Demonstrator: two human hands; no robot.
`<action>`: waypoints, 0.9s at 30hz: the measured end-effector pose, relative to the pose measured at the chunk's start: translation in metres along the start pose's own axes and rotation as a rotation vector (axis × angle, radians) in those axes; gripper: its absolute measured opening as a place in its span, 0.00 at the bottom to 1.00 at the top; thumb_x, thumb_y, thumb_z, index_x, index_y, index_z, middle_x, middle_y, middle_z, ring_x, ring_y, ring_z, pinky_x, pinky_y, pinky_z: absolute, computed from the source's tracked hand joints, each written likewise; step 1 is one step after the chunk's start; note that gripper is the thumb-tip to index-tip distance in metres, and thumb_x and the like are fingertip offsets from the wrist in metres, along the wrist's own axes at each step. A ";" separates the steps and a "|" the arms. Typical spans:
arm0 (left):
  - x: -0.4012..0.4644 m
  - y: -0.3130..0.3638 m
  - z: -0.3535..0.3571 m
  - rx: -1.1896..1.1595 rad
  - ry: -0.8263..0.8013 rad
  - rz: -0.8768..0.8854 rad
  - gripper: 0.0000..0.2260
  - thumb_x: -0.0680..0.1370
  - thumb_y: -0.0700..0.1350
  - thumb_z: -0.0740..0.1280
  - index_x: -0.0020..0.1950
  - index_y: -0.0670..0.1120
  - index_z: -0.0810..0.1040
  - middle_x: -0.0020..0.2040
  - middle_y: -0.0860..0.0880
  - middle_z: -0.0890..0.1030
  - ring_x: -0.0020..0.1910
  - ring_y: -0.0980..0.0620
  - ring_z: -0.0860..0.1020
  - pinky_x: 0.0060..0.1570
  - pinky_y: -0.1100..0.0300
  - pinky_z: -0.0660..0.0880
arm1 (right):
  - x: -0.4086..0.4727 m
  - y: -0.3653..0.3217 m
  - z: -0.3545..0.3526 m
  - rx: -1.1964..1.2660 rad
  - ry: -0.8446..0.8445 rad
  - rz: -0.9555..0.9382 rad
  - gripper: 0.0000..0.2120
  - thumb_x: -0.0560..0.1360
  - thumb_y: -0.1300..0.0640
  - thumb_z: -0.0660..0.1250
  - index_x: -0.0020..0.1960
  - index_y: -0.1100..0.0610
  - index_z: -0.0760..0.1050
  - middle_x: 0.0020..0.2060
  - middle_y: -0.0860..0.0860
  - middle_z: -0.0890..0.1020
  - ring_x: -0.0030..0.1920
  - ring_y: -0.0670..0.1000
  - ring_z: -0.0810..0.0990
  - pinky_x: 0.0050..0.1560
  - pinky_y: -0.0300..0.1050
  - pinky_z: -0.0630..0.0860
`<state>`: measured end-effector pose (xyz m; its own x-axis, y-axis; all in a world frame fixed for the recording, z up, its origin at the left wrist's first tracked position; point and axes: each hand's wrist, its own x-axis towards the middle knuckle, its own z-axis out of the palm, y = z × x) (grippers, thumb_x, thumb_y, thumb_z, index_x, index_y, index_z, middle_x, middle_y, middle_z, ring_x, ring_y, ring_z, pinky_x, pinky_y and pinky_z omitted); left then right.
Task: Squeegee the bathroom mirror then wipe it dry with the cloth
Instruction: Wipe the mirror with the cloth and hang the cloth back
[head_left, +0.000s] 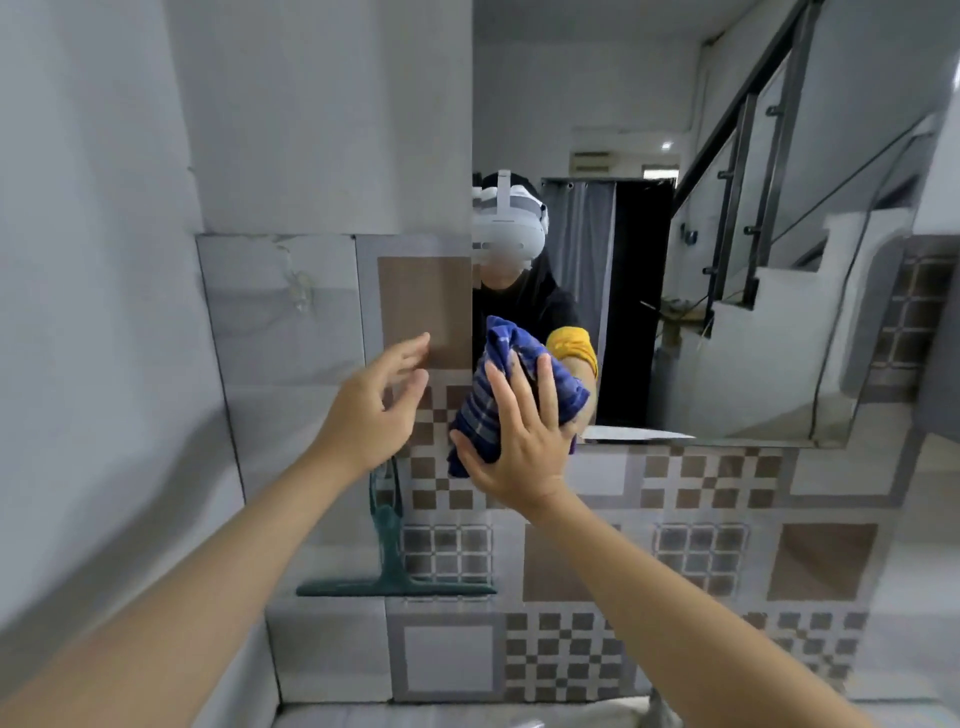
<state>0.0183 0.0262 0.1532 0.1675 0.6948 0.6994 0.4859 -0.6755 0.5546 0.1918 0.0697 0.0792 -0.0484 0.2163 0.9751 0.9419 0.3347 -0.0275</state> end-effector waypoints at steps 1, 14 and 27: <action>-0.001 0.002 -0.004 -0.051 -0.005 -0.055 0.16 0.80 0.45 0.58 0.68 0.51 0.69 0.64 0.55 0.73 0.63 0.59 0.70 0.60 0.66 0.67 | 0.002 -0.007 0.000 0.045 -0.044 -0.006 0.36 0.69 0.39 0.68 0.72 0.51 0.63 0.71 0.51 0.70 0.75 0.56 0.59 0.66 0.69 0.62; -0.015 0.001 -0.049 -0.631 0.049 -0.358 0.11 0.81 0.47 0.56 0.46 0.55 0.78 0.50 0.45 0.83 0.49 0.44 0.81 0.52 0.48 0.76 | 0.052 -0.073 -0.051 0.747 -0.636 0.146 0.22 0.76 0.47 0.62 0.69 0.44 0.66 0.68 0.48 0.72 0.75 0.48 0.58 0.69 0.56 0.64; -0.047 0.003 -0.090 -0.504 0.063 -0.384 0.09 0.79 0.44 0.61 0.54 0.52 0.80 0.53 0.43 0.81 0.47 0.45 0.82 0.47 0.50 0.80 | 0.083 -0.109 -0.089 0.721 -1.088 0.112 0.18 0.78 0.54 0.64 0.67 0.48 0.70 0.67 0.46 0.74 0.69 0.50 0.71 0.70 0.49 0.67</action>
<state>-0.0651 -0.0300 0.1625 0.0034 0.9050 0.4253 0.0355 -0.4251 0.9044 0.1149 -0.0307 0.1830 -0.5436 0.7864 0.2933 0.5863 0.6058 -0.5377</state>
